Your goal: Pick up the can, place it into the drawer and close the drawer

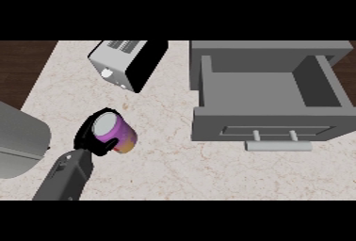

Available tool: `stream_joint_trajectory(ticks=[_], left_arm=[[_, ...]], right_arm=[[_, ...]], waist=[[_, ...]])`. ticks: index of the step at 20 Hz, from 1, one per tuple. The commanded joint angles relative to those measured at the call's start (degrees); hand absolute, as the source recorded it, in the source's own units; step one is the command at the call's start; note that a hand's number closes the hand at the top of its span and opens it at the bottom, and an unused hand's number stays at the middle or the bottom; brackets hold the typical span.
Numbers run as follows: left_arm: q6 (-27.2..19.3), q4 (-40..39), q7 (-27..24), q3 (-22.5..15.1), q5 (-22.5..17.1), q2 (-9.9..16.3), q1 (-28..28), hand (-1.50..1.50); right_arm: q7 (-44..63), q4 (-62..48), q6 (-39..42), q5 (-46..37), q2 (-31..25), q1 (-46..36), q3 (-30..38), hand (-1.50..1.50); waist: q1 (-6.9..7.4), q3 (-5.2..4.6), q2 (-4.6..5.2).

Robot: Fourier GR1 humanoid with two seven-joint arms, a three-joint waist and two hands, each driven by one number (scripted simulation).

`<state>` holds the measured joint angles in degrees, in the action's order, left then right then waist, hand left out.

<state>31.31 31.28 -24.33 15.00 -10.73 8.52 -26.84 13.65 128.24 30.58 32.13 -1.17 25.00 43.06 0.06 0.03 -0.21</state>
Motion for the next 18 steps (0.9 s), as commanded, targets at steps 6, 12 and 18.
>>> stream_joint_trajectory(ticks=[6,12,18], left_arm=[[-21.67,15.71,5.73,1.78,-4.26,-8.31,0.97,1.5],[-30.24,33.05,13.45,-6.41,-5.87,-8.47,3.74,1.5],[-39.37,44.54,24.27,-11.52,-4.38,-8.49,0.13,1.5]], right_arm=[[-2.89,0.02,3.28,1.47,1.15,3.83,2.22,-1.5],[-0.07,2.7,0.02,1.49,1.17,3.56,0.92,-1.5],[0.73,3.05,-0.98,3.18,-0.45,4.0,-0.63,-1.5]], waist=[[0.04,0.08,-0.35],[0.04,0.03,-0.2],[-0.31,0.02,-0.08]])
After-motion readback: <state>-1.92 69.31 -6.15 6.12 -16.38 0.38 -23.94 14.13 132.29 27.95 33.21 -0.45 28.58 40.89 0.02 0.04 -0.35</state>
